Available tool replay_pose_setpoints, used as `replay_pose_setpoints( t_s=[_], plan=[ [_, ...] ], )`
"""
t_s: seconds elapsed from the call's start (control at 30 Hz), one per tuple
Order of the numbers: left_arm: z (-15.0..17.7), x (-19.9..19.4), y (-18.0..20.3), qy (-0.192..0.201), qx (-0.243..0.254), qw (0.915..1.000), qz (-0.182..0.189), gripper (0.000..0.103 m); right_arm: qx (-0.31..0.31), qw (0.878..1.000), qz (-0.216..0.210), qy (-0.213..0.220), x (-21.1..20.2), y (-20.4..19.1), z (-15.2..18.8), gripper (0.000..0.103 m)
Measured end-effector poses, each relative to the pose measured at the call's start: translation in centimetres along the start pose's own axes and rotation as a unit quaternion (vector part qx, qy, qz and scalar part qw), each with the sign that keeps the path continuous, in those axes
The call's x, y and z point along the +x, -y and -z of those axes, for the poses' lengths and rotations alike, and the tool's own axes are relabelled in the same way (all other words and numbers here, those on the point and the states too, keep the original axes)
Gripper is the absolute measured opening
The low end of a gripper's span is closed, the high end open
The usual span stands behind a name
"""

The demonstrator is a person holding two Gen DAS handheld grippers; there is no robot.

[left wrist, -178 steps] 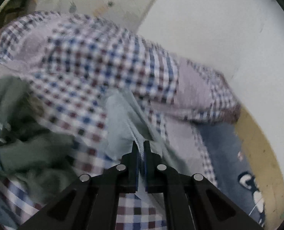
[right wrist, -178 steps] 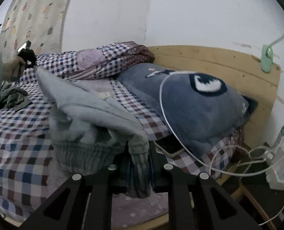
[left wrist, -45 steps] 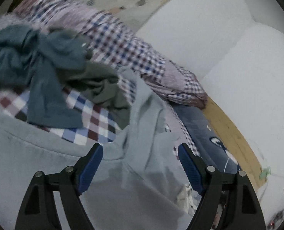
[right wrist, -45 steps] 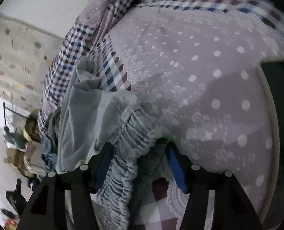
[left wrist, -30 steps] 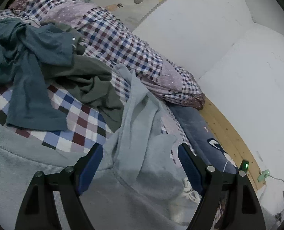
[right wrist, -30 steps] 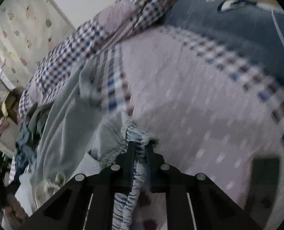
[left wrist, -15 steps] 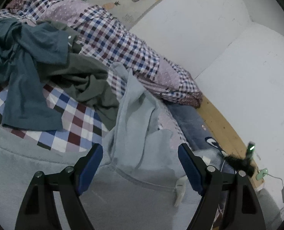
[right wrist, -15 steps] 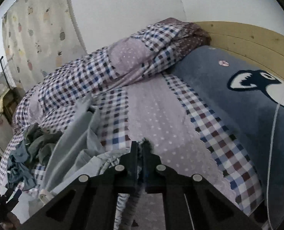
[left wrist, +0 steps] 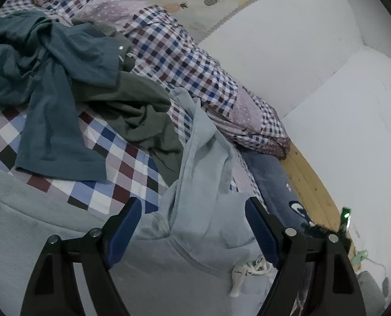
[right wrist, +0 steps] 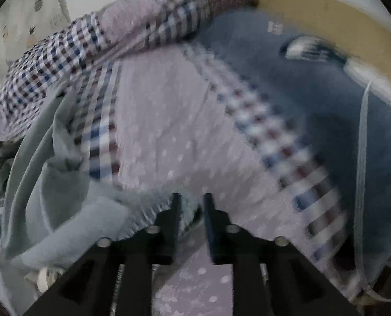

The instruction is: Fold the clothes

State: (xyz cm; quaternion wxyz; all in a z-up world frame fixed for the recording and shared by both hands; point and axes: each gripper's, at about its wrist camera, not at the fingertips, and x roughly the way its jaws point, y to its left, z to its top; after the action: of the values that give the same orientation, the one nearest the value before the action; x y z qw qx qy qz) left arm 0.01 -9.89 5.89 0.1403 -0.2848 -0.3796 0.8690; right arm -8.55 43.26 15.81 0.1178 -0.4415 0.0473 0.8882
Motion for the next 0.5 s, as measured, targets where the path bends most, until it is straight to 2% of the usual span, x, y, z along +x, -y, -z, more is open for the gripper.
replay_pose_setpoints(
  t_s=[0.03,0.07,0.13,0.3,0.5],
  plan=[
    [-0.1,-0.1,-0.1,0.000,-0.005,1.0000,0.002,0.083,-0.004,1.000,-0.006,0.017,-1.2,-0.9,-0.8,0.044],
    [-0.3,-0.1,-0.2,0.000,-0.009,1.0000,0.004,0.083,-0.008,0.999,-0.016,0.030,-2.1,-2.0,-1.5,0.048],
    [-0.4,-0.2,-0.4,0.001,-0.014,0.9999,0.005,0.083,-0.020,0.998,-0.038,0.051,-3.8,-4.5,-2.9,0.048],
    [-0.8,-0.4,-0.9,0.004,-0.024,0.9997,0.006,0.083,-0.094,0.989,-0.092,0.067,-4.6,-14.2,-5.5,0.048],
    [-1.1,-0.2,-1.7,0.002,-0.036,0.9993,0.007,0.083,-0.177,0.974,-0.124,0.066,-0.7,-27.7,-6.5,0.048]
  ],
)
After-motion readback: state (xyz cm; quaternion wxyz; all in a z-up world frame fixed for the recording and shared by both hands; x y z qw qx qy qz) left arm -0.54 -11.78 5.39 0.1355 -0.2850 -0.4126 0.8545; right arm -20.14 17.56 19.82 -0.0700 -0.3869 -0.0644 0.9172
